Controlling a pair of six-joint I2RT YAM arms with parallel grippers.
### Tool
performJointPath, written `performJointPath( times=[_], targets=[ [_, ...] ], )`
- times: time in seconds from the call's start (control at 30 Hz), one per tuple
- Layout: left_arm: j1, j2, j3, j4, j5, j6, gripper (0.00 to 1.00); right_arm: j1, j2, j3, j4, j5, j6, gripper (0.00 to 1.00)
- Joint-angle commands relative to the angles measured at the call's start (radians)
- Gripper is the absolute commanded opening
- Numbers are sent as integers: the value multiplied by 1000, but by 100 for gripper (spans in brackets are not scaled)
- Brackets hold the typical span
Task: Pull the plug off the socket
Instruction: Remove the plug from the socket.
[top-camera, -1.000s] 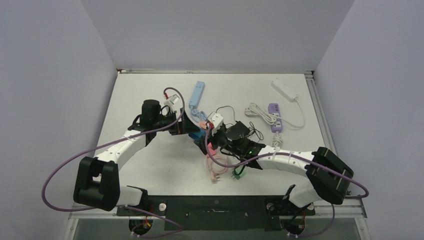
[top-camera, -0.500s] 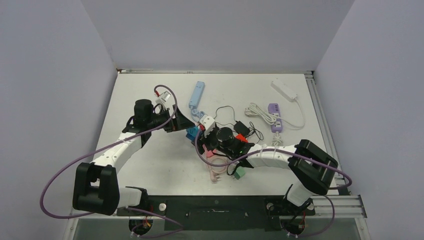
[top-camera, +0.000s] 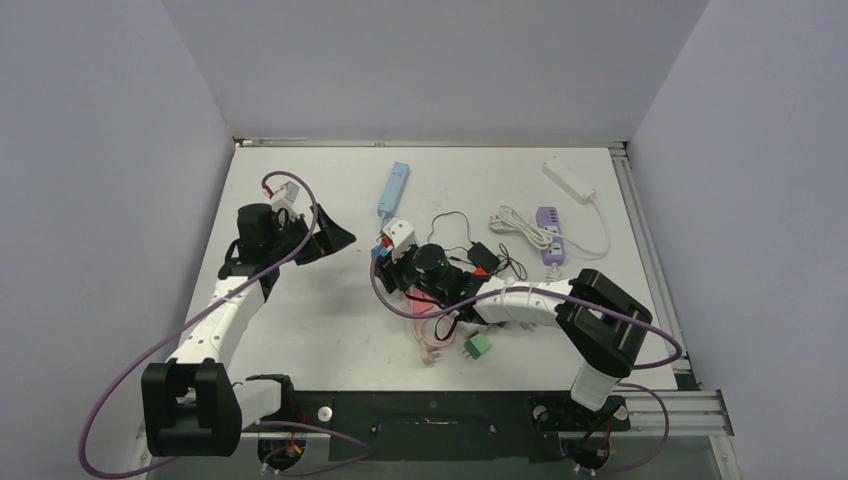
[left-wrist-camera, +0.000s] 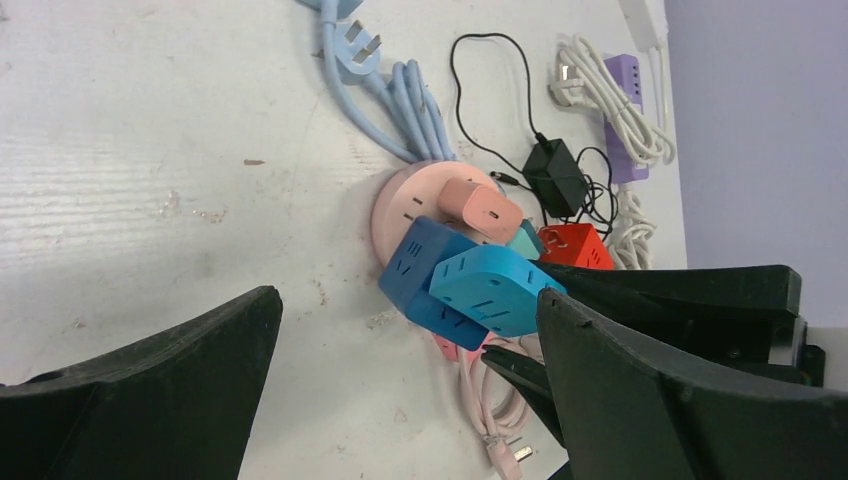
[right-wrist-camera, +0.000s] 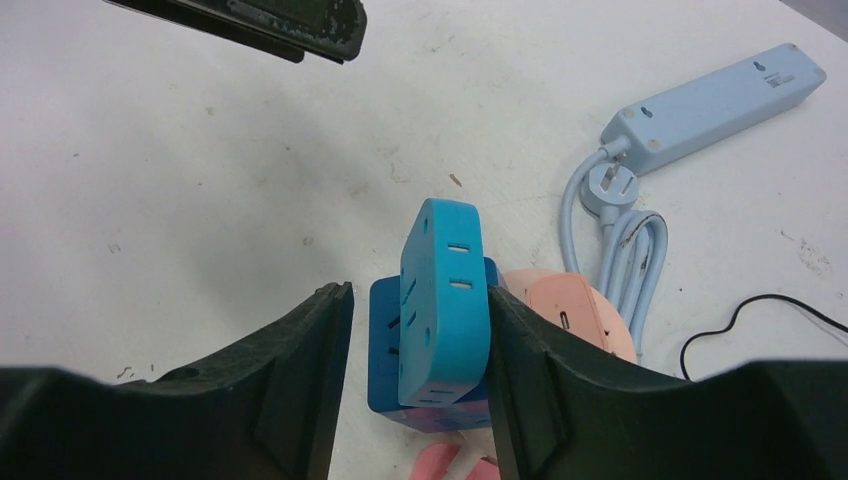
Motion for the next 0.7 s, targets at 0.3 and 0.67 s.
performJointPath(
  times=[0.3, 0.67],
  targets=[
    [9, 11, 39, -57, -39, 26, 96, 4, 77, 147, -140, -8, -6, 40],
    [2, 38, 36, -52, -24, 23, 96, 2, 65, 154, -166, 65, 26, 7]
  ],
)
